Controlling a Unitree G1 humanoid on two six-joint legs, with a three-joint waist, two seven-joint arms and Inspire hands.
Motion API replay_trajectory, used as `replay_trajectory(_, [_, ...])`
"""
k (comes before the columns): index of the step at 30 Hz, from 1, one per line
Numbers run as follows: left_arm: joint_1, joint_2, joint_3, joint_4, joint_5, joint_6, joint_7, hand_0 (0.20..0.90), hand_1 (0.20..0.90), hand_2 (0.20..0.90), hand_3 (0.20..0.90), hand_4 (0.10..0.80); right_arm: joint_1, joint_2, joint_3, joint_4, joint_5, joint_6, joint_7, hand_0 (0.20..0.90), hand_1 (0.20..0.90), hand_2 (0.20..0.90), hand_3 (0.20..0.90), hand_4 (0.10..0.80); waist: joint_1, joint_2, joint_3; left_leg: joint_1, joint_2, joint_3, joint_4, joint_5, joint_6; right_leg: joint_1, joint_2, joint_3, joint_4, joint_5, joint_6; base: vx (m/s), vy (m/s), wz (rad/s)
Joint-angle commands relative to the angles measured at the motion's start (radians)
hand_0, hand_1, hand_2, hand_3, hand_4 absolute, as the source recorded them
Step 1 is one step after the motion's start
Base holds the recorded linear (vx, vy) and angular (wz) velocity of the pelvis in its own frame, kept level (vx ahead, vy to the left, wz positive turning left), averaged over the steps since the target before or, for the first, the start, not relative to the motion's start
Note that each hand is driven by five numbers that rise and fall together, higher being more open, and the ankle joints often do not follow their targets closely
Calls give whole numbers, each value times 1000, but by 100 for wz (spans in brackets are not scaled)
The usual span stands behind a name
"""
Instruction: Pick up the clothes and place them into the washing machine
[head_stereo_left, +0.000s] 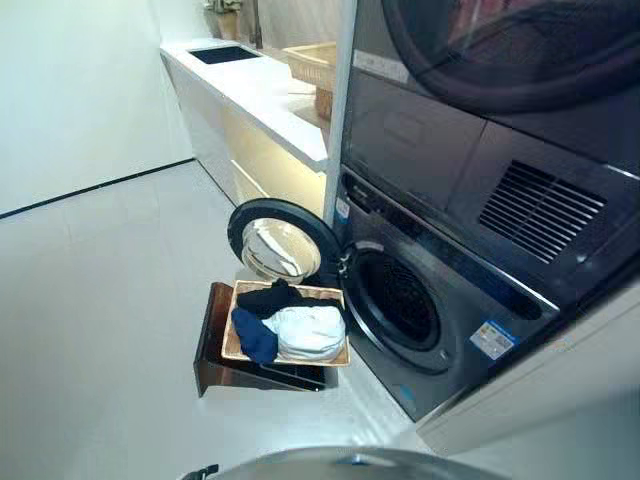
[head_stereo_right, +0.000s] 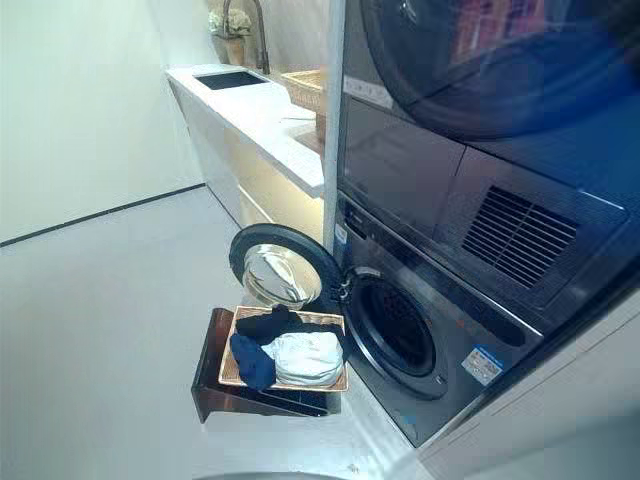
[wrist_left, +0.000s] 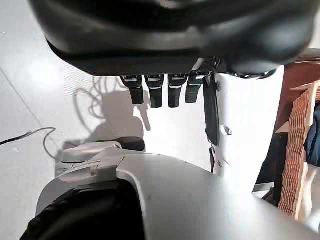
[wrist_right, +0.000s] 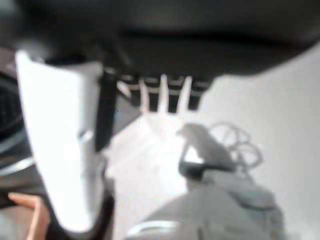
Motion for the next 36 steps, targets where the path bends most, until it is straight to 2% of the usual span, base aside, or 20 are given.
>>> replay_trajectory(1, [-60,-6,29,53,-4,-36,6,900,900,900,900,800,-68,-38,-3,37,10,-29,-23,900,900,900,900,800,-10,-22,-12,-38,-8,17,-8,-12,-67,-7,12,-1,-5,-20,29,0,0,0])
replay_trajectory(29, [-62,-8,34,50,-21,-38,10,900,900,900,900,800,-70,-39,-7,36,15,-30,-27,900,900,900,900,800,-11,-23,-6,-42,-10,17,-8,-13,-66,-9,11,-4,-5,-20,30,0,0,0])
replay_trajectory(36, [-70,-13,35,41,-28,-45,11,900,900,900,900,800,-71,-47,-20,44,27,-24,-18,900,900,900,900,800,-17,-23,1,-37,-25,16,-8,-19,-46,-3,-7,-10,-5,-5,34,18,48,2])
